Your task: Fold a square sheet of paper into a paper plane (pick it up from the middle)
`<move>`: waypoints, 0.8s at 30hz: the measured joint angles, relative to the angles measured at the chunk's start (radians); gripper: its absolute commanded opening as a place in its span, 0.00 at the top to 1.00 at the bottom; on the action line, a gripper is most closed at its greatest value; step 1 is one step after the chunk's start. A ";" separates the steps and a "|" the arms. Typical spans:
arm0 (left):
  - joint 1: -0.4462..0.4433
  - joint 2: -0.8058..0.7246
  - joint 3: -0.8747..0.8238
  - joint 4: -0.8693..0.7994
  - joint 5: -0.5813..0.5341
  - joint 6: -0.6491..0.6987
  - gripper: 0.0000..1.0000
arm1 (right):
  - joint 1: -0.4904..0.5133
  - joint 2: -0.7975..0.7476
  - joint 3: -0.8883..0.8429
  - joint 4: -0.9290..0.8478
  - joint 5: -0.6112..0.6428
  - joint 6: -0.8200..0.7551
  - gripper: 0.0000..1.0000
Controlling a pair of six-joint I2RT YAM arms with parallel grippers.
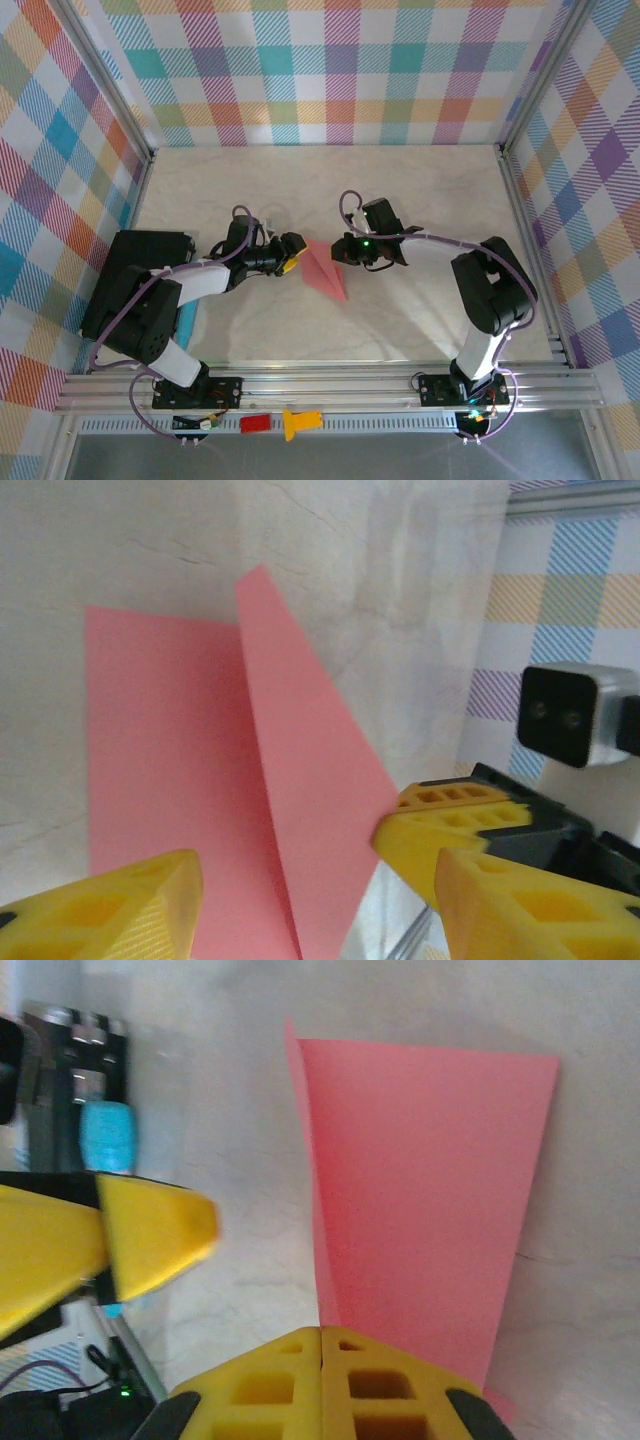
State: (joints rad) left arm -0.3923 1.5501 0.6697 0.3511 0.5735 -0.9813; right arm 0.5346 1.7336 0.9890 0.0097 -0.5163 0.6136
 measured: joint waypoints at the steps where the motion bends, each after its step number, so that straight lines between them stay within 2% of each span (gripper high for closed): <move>1: -0.004 -0.003 -0.004 0.020 0.007 -0.010 0.31 | -0.004 -0.022 -0.005 0.020 -0.009 0.010 0.96; 8: -0.045 -0.019 -0.026 0.216 0.048 -0.101 0.27 | -0.045 -0.116 -0.048 0.163 -0.075 0.113 0.96; 15: -0.109 0.003 -0.021 0.368 0.073 -0.154 0.32 | -0.068 -0.121 -0.091 0.281 -0.141 0.233 0.96; 24: -0.134 0.046 -0.018 0.430 0.083 -0.174 0.53 | -0.082 -0.121 -0.105 0.388 -0.199 0.330 0.95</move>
State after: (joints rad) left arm -0.5266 1.5963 0.6514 0.7807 0.6567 -1.1553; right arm 0.4526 1.6131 0.8841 0.3973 -0.7151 0.9436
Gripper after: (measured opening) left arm 0.512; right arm 0.049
